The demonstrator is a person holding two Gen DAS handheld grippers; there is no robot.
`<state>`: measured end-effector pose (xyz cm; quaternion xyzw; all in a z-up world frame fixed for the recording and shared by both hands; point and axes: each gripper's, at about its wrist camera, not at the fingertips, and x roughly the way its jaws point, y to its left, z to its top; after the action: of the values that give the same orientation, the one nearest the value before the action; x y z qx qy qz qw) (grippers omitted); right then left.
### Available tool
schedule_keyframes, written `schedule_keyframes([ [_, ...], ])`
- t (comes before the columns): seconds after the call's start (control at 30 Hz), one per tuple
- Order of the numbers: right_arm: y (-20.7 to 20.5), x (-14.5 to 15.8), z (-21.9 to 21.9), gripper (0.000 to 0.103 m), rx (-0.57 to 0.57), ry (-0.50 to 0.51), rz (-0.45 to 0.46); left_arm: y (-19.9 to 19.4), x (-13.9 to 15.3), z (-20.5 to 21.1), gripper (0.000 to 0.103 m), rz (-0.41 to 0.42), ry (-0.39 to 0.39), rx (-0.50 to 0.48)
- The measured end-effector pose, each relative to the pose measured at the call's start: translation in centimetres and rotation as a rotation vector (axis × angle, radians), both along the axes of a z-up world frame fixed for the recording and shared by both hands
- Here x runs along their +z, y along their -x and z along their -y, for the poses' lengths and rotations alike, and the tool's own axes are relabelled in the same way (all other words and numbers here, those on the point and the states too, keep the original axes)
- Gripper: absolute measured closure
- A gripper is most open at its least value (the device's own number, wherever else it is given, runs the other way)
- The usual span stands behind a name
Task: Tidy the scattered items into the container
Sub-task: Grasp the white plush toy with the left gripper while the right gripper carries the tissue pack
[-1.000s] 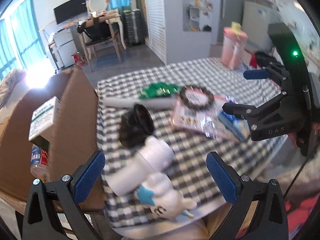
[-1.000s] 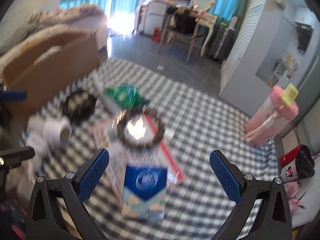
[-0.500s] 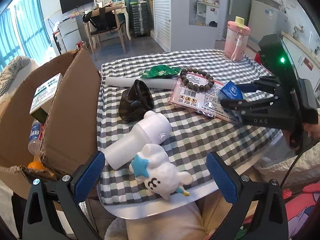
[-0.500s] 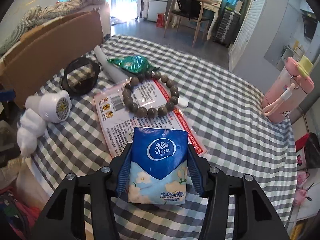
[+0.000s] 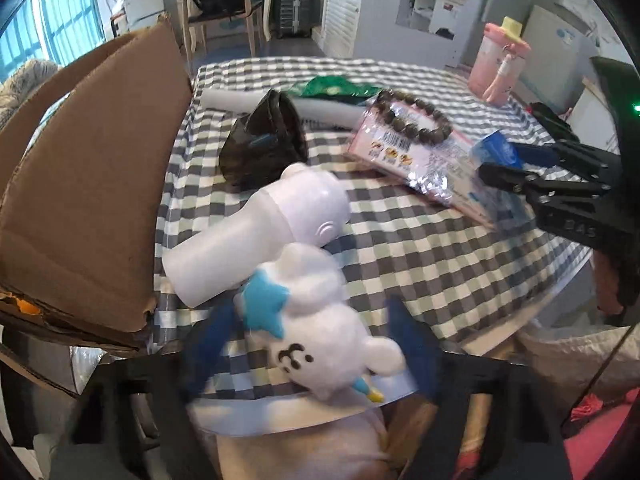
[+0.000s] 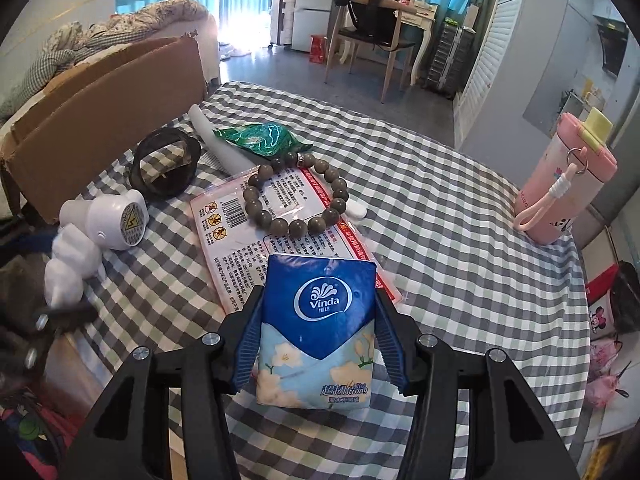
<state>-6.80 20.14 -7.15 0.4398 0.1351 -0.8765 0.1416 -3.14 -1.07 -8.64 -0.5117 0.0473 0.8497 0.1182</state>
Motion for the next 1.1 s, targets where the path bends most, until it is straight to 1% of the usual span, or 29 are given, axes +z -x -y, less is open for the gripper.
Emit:
schedule_keyframes([
  [0.03, 0.1, 0.0, 0.1, 0.051, -0.001, 0.000, 0.000, 0.0, -0.1, 0.0, 0.049, 0.001, 0.014, -0.001],
  [0.13, 0.2, 0.0, 0.2, 0.051, -0.005, 0.002, -0.002, -0.6, 0.5, -0.2, 0.049, -0.025, 0.021, -0.017],
  [0.27, 0.1, 0.6, 0.6, 0.051, 0.004, 0.002, -0.016, -1.3, 2.0, -0.3, 0.049, -0.084, 0.027, -0.032],
  [0.43, -0.1, 2.6, 1.7, 0.051, 0.034, 0.026, -0.049, -1.2, 5.7, 0.9, 0.049, -0.203, -0.012, -0.010],
  [0.5, -0.2, 3.9, 2.5, 0.051, 0.055, 0.032, -0.078, -0.7, 7.0, 1.6, 0.049, -0.244, -0.025, 0.011],
  [0.67, 0.3, 6.8, 5.4, 0.051, 0.123, 0.032, -0.146, 0.6, 10.8, 4.3, 0.049, -0.347, -0.027, 0.084],
  [0.8, 0.9, 9.5, 9.1, 0.051, 0.205, 0.048, -0.206, 1.0, 13.6, 7.2, 0.049, -0.431, -0.004, 0.160],
  [0.87, 1.2, 10.8, 11.7, 0.051, 0.256, 0.053, -0.242, 1.3, 14.6, 9.0, 0.048, -0.456, 0.014, 0.206],
  [1.0, 1.6, 12.7, 17.1, 0.051, 0.359, 0.075, -0.290, 1.5, 15.4, 13.2, 0.048, -0.467, 0.030, 0.304],
  [1.1, 2.2, 13.4, 21.8, 0.051, 0.445, 0.100, -0.294, 1.4, 15.0, 16.1, 0.048, -0.465, 0.052, 0.378],
])
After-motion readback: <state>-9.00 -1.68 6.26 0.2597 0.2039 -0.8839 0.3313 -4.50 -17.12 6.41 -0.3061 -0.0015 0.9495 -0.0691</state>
